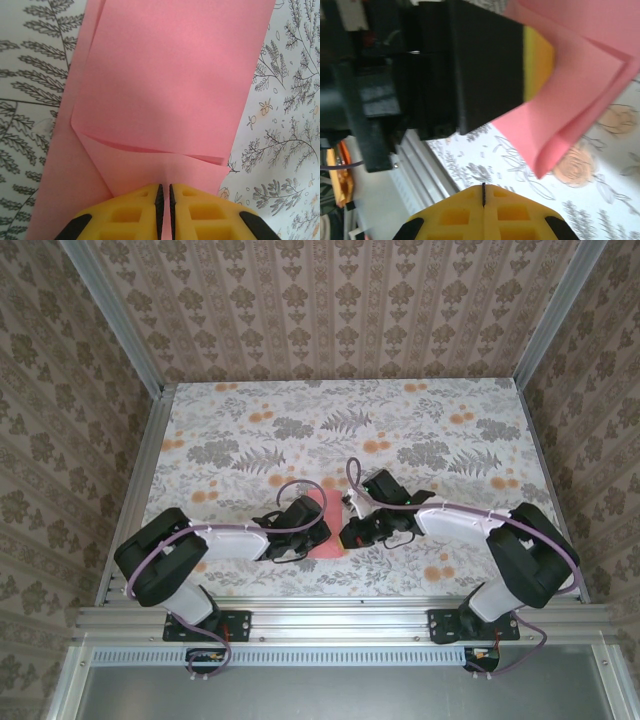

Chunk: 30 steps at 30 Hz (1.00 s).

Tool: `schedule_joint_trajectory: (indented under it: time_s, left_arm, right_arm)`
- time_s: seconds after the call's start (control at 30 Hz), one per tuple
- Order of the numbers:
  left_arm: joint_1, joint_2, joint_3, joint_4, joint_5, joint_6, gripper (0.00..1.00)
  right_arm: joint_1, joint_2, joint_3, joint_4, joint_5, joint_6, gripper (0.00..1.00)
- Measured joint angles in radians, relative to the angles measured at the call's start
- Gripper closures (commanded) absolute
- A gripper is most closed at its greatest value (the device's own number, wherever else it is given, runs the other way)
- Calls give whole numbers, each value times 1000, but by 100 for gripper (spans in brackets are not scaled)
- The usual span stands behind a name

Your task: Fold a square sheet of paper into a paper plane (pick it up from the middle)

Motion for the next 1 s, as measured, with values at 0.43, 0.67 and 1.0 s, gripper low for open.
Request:
schedule_joint_trajectory:
  time_s: [0.43,0.67,1.0]
  left_arm:
    - [0,11,14,-5,1,1,84]
    - [0,13,15,-6,-1,1,84]
    - [1,13,16,-5,2,1,84]
  right_arm:
    - [28,156,50,29,7,73,96]
    - [28,189,90,0,25,69,96]
    - [18,240,103,-71,98,39,96]
